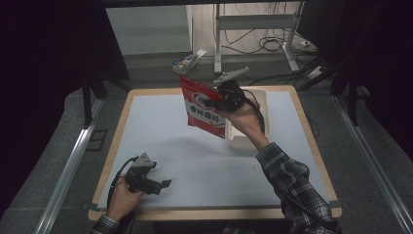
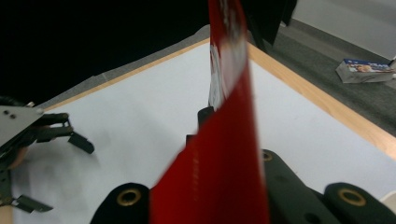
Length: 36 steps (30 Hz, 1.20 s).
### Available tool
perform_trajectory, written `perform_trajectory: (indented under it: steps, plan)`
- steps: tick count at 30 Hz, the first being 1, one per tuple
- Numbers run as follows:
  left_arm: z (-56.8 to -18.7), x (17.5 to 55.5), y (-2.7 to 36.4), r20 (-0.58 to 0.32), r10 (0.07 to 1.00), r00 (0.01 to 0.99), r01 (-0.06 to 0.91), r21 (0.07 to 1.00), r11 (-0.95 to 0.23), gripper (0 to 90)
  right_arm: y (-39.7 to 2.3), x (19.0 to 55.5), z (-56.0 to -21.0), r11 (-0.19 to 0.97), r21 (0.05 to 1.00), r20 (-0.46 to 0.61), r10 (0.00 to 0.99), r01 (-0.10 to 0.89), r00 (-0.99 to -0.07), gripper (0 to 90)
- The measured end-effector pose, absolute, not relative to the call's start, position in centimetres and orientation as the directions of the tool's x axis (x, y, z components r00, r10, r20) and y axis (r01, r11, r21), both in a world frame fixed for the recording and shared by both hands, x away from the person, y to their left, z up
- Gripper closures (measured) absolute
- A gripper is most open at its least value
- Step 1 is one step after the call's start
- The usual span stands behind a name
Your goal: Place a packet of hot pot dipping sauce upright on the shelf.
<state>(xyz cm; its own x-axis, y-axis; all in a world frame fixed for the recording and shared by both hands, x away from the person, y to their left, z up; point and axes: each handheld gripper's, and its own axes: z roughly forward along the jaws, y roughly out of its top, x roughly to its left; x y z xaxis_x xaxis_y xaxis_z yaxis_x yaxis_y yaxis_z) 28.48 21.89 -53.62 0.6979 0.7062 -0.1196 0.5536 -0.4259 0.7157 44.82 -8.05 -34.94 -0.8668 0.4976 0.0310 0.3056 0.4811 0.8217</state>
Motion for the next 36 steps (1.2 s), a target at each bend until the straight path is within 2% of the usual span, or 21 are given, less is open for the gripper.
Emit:
perform_trajectory:
  steps: [23, 36]
  plan:
    - [-53.6, 28.4, 21.6, -0.094, 0.701, 0.707, 0.536, 0.718, -0.445, 4.0, -9.9, 50.4, -32.8, 0.446, 0.836, -0.016, 0.602, 0.32, -0.798, 89.1]
    - [-53.7, 28.4, 21.6, -0.092, 0.689, 0.719, 0.53, 0.713, -0.458, 4.0, -11.2, 53.3, -33.1, 0.437, 0.841, -0.045, 0.644, 0.318, -0.764, 89.1]
